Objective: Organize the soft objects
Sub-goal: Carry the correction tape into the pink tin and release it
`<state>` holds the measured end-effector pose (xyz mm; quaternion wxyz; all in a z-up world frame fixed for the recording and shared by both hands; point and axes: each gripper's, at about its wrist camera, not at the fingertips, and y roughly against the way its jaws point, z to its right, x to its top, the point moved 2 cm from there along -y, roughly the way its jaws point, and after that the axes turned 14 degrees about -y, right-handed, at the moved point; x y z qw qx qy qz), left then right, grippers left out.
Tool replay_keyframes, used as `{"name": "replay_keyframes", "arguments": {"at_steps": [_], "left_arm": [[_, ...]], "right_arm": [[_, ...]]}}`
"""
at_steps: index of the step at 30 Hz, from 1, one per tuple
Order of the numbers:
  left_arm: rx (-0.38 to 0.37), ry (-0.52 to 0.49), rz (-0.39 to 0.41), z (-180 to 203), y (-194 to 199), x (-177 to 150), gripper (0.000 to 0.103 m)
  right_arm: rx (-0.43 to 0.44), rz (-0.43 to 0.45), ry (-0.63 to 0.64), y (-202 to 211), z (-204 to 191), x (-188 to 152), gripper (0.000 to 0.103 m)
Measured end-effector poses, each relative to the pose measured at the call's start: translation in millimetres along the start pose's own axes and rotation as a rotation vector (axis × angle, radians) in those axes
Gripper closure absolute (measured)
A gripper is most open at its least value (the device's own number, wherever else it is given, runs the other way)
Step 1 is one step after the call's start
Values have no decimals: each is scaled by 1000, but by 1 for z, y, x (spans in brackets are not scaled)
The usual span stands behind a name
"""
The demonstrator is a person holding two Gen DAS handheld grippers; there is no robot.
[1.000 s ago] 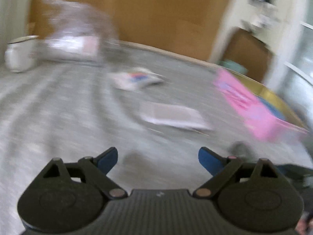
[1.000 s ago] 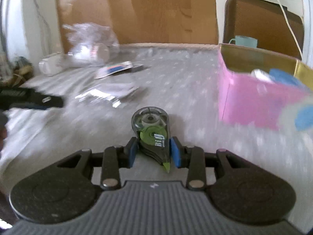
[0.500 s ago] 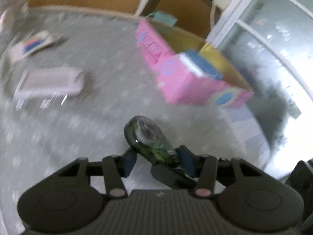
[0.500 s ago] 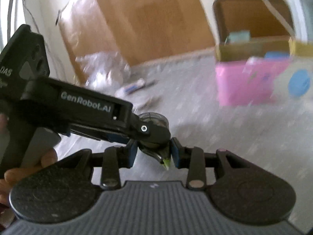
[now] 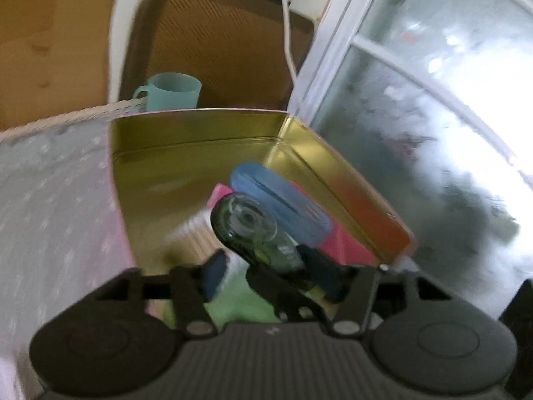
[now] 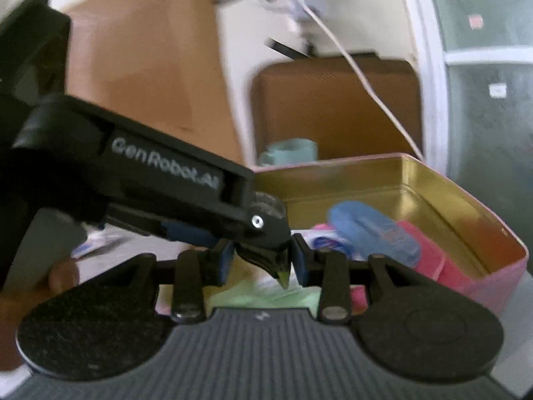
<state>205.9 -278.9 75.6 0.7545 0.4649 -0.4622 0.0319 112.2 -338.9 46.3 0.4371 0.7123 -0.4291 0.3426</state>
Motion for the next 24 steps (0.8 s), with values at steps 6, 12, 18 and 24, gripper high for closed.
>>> {"name": "replay_keyframes", "arguments": {"at_steps": [6,12,18,24], "left_arm": [[174,49,35,-17,-23,11,16],[226,-28,79,-3,-5,-11,16],[311,-128,89,25,26,-36,16],[358,-180,120,45,79,-71,16]], "right_arm": [[-223,-89,-14,-77,51,32,51],[-141,-28,-84,-32,67,16,53],[-131,46,-125,8,53,-2,53],[-103,96,-160,49,28,-16,52]]}}
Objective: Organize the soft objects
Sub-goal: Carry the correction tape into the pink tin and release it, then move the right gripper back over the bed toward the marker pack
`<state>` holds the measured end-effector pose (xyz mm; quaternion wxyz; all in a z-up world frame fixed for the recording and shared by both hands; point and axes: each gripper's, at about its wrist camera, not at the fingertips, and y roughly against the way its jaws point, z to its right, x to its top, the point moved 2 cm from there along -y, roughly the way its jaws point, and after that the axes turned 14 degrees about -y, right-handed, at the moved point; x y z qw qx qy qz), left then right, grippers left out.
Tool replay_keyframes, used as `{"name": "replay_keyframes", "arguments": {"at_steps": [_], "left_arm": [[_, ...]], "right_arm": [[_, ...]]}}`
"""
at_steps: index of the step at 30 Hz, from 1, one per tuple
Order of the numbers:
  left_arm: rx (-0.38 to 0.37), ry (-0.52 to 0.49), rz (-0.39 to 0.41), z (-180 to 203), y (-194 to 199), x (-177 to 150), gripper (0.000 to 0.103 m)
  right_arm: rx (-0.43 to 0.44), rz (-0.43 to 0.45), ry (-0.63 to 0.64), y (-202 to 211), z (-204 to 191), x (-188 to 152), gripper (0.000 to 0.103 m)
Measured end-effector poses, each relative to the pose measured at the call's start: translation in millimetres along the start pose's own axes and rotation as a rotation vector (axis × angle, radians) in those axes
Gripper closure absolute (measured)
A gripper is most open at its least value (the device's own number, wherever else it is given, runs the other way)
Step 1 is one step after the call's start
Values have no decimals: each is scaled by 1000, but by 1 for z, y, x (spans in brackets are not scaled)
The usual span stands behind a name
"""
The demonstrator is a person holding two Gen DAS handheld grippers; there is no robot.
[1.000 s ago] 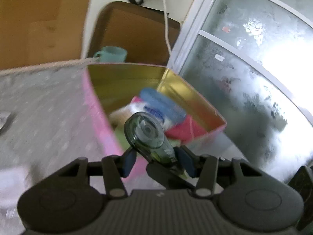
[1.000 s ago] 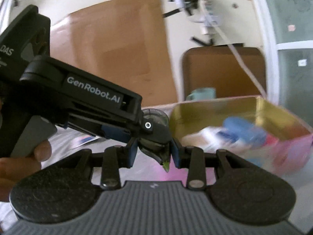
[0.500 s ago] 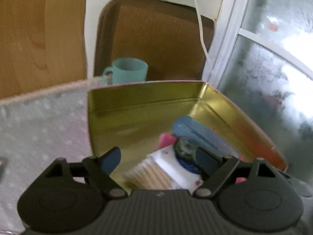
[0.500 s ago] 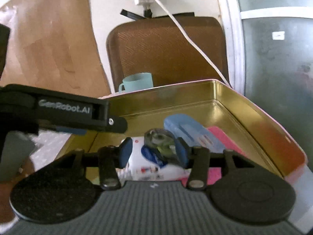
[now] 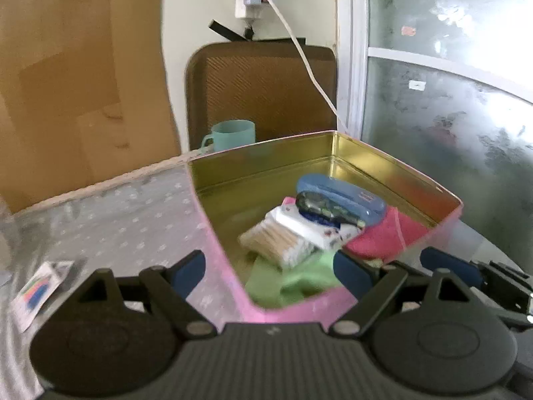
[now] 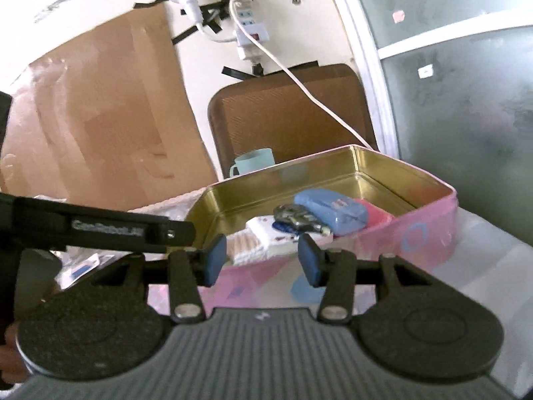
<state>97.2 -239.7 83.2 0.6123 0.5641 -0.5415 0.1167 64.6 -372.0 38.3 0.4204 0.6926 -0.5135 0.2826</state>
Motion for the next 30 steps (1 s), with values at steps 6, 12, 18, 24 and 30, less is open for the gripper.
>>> {"name": "replay_keyframes", "arguments": {"at_steps": [6,12,18,24,30], "left_arm": [[54,13,-27,-11,39,-43,15],[95,72,-74,-36,56,-84,15],[145,116,-102,-68,70,-116,15],[198,158,-119,-100,78,-142,15],[244,195,-146,-133,80,-166,15]], "right_arm": [[15,-31,-35,34,-14,-26,52],[20,-123,-49,37,-27,-47,52],[42,-148,2,38,-56,-57,52],[53,-179,52,34,-91,-74,52],[66,-211,100,23,-118,-90,52]]}}
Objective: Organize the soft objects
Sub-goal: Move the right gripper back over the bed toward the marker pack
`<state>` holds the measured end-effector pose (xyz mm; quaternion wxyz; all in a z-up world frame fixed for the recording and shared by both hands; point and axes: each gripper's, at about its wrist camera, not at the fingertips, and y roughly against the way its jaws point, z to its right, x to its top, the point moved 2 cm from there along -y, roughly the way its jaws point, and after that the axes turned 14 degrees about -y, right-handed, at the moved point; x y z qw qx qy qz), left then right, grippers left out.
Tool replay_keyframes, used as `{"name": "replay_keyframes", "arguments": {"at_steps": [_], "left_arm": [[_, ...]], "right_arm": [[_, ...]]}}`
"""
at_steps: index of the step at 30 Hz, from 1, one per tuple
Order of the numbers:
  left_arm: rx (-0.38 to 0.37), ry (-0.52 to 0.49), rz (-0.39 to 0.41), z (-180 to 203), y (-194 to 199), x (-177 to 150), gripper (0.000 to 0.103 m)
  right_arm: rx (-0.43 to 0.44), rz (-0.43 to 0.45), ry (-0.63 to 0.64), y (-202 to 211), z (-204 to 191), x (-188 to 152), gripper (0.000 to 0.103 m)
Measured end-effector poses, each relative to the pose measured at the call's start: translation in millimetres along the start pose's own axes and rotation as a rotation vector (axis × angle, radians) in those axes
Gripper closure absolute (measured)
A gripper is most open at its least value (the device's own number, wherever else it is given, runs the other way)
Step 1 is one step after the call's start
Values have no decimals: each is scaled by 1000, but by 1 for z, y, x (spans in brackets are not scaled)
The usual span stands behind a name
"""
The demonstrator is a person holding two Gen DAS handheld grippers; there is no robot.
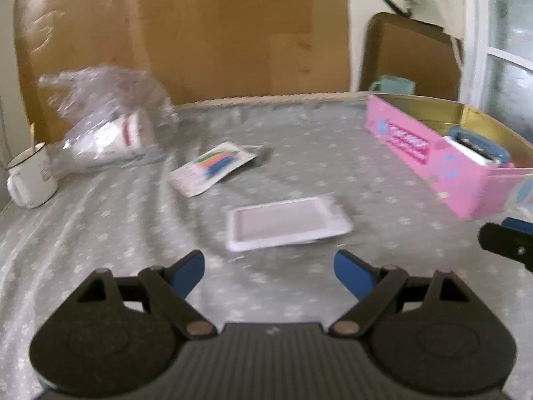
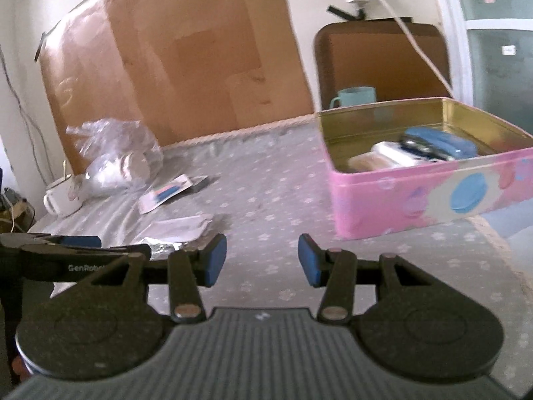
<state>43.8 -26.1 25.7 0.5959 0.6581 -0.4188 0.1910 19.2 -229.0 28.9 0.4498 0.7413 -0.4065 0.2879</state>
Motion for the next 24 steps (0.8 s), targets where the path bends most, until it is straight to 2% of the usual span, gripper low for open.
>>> {"name": "replay_keyframes", "arguments": {"at_steps": [17,24], "left_arm": [[125,70,-65,-82,-29,-33,15],[207,114,-77,-126,-40,-41,15]], "right_arm": [[62,-115,105,-48,-63,-16,52],[92,-142,151,-71,-90,-16,52]]}}
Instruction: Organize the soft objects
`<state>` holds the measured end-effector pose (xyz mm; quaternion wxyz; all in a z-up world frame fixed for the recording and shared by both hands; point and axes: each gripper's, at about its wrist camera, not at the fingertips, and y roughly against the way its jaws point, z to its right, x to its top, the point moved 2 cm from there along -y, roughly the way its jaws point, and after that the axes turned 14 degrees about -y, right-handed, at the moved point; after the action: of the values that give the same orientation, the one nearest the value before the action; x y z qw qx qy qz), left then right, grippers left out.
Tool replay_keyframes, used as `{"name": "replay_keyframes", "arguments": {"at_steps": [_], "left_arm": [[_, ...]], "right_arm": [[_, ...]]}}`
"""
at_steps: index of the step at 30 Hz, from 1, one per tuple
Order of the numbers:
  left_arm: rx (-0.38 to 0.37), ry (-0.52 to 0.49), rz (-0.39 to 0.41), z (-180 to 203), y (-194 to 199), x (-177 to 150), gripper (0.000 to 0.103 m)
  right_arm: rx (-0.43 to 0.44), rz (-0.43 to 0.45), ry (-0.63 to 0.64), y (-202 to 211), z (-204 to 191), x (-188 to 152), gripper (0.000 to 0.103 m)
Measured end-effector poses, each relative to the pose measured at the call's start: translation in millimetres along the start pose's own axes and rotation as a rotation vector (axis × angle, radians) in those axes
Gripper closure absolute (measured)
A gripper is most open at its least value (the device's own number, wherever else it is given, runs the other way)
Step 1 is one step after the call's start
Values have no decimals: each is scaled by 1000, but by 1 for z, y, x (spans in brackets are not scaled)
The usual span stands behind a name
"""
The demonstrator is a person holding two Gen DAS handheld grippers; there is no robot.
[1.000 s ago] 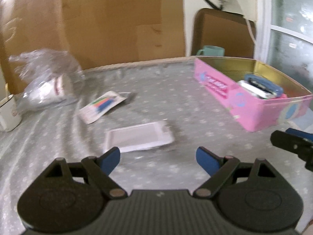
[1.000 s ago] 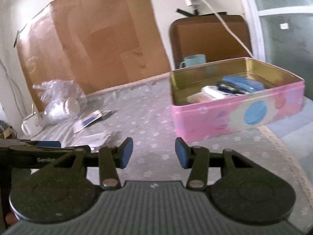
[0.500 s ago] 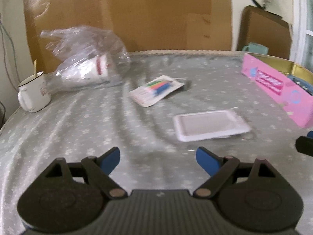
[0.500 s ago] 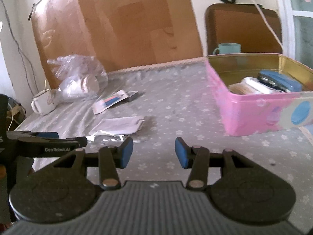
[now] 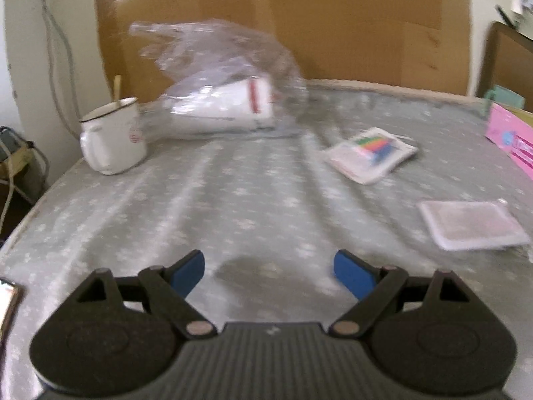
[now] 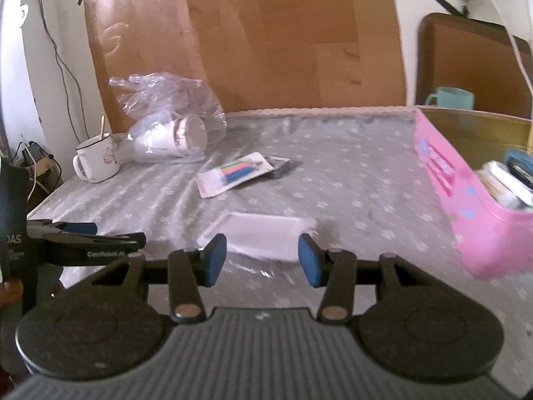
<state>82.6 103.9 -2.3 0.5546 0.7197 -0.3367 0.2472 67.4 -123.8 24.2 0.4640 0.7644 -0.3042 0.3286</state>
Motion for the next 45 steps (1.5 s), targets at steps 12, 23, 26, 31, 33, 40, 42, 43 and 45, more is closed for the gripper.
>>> {"name": "replay_keyframes", "arguments": {"at_steps": [12,23,26,31,33,40,42,43,45], "left_arm": [[3,136,43,-30,-7,-7,17],[26,264,96,-48,1,-12,16],[28,355,94,-63,2,-18,15],[-4,487,78,-81,-2,-28,15],[6,470,81,-78,-2,-27,15],[7,472,94,-78,-2,-27,15],[7,477,96,-78,-3,-27,15],[7,479,98,-78,-2,-27,15],[7,481,101,-79,-2,-27,15]], "right_arm": [[37,-99,-14,-130,-39,72,53],[64,-290,-122,-201,-38,90,85],[197,-444,-96,-178,-55,59,82],[288,-382,177,-123,-87,26,68],[247,-274,342,-118,-98,27,56],[175,-218,653,-174,-125,26,14],[172,-200,697,-184,-125,33,29],[184,-231,661,-190,-124,38,30],[211,-328,521,-201,-117,53,41]]}}
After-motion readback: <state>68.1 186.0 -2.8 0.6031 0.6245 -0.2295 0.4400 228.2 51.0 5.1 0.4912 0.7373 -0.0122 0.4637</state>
